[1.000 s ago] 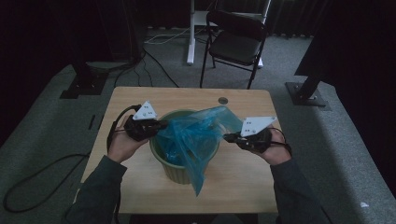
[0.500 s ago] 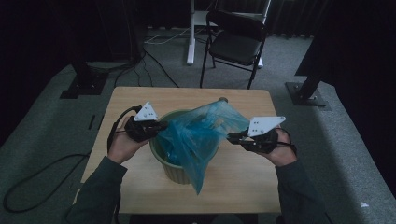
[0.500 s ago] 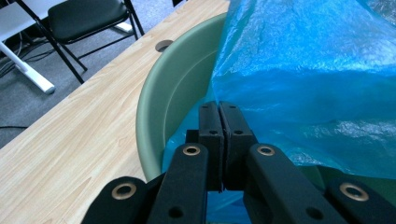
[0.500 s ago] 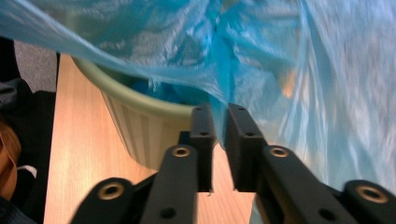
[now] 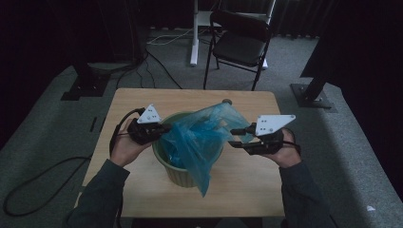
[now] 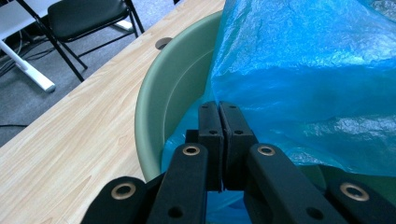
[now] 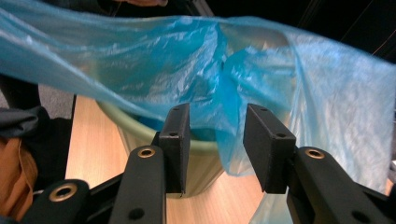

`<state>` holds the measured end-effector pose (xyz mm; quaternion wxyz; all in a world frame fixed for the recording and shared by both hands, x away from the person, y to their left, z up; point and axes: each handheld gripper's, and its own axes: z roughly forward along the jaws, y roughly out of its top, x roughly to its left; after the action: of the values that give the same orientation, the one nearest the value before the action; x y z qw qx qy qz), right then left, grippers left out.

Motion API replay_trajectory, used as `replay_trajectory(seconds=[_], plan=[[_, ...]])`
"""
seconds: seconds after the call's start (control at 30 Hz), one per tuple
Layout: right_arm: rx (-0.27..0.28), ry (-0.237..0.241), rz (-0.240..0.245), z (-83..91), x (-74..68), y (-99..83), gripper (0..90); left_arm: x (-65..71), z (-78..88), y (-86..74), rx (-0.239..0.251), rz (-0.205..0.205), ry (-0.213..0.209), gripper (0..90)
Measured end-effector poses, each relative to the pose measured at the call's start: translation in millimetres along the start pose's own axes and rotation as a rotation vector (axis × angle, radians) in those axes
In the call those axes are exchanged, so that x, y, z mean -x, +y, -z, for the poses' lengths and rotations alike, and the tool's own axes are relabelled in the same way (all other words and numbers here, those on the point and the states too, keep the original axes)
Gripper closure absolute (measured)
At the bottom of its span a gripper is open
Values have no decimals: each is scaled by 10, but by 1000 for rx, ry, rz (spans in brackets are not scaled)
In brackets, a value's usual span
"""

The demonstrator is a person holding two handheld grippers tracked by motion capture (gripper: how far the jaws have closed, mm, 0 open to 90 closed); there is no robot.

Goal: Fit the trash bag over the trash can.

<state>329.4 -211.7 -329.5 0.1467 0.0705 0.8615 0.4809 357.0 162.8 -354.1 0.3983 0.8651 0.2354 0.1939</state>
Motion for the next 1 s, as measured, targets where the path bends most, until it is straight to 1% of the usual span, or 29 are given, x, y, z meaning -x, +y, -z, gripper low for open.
replay_trajectory(seconds=[0.1, 0.23, 0.3, 0.37, 0.4, 0.47, 0.53, 0.67, 0.73, 0.8, 0.87, 0.93, 1.0], plan=[[19, -10, -1, 3, 12, 38, 608, 2, -4, 8, -1, -2, -2, 880], [26, -5, 4, -16, 18, 79, 659, 13, -10, 12, 1, -6, -7, 877], [23, -13, 1, -37, 22, 100, 692, 19, -11, 14, 3, -6, -8, 876], [18, -32, -5, -67, 37, 119, 725, 24, -8, 16, 2, -11, -9, 874], [8, -49, -10, -90, 51, 130, 736, 26, -7, 16, 2, -12, -9, 874], [-2, -65, -23, -128, 72, 144, 739, 34, -8, 16, 3, -12, -11, 873], [-22, -86, -35, -182, 94, 161, 712, 38, -11, 15, 3, -13, -12, 872], [-54, -105, -64, -314, 151, 193, 613, 46, -17, 15, 8, -11, -15, 870], [-71, -117, -78, -384, 174, 208, 578, 50, -15, 17, 6, -15, -18, 869], [-86, -120, -86, -453, 196, 221, 566, 57, -13, 18, 6, -19, -20, 867], [-104, -138, -95, -522, 214, 232, 540, 62, -10, 19, 9, -20, -22, 867], [-117, -142, -111, -589, 239, 242, 535, 65, -8, 21, 12, -21, -23, 867], [-137, -146, -111, -650, 256, 248, 550, 66, -5, 22, 12, -21, -24, 867]])
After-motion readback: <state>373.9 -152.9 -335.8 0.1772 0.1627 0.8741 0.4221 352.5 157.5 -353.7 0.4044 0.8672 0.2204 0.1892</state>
